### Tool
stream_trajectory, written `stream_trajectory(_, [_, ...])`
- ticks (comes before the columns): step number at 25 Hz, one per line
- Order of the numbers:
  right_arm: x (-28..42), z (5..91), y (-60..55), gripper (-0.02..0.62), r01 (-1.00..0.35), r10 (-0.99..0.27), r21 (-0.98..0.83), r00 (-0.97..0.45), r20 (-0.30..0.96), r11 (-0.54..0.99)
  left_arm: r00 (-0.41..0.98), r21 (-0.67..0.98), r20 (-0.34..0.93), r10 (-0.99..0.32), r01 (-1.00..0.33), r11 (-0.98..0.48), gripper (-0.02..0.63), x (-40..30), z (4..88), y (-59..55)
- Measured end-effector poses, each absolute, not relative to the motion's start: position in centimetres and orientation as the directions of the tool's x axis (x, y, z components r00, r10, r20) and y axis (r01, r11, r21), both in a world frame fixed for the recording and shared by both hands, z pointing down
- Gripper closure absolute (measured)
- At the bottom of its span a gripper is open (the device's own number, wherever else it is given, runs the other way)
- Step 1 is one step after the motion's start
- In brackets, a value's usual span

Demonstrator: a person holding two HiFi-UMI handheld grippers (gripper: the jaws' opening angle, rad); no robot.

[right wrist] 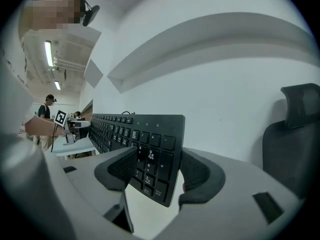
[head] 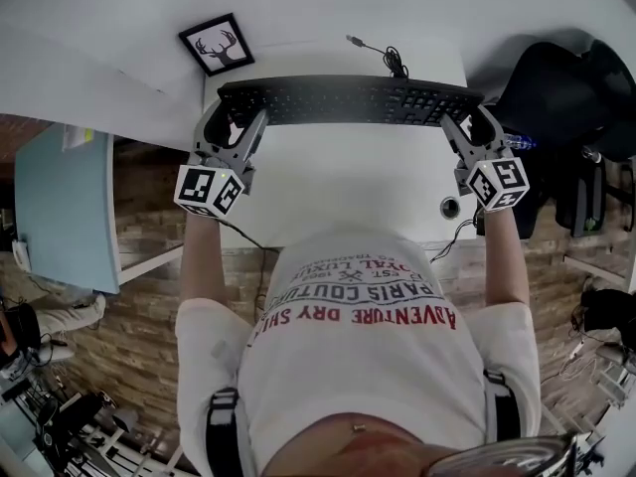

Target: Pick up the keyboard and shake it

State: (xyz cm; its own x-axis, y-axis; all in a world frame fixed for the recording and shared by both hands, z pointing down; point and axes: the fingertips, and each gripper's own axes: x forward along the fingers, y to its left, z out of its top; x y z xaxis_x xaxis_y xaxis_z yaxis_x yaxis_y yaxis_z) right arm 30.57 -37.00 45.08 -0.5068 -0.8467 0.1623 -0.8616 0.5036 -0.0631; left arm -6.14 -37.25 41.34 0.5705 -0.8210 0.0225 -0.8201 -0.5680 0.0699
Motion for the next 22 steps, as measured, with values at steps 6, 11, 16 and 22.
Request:
stream_trajectory(6, [30.9,41.8,-35.9,0.311,-0.888,-0.89,0.07,-0.456,0.006,0.455,0.579,-0.075,-0.138,-0.803,-0.815,-0.575,0.308,-5.7,36.1,-34.9])
stream_trajectory(11, [30.7,39.4,-35.2,0.311,-0.894,-0.901,0.187,-0.427,-0.082,0.406,0.587,-0.124,-0.172,-0.791,-0.81,-0.574,0.307,-5.7,35.0,-34.1])
stream_trajectory(16, [30.4,37.8,-34.4,0.311,-0.891,-0.901,0.259,-0.414,-0.131,0.372,0.591,-0.118,-0.18,-0.786,-0.806,-0.579,0.305,-6.1,34.9,-33.5])
stream_trajectory(22, [30.2,37.5,-33.9,0.311,-0.888,-0.902,0.292,-0.407,-0.14,0.356,0.598,-0.127,-0.169,-0.783,-0.801,-0.584,0.305,-6.1,35.3,-32.9])
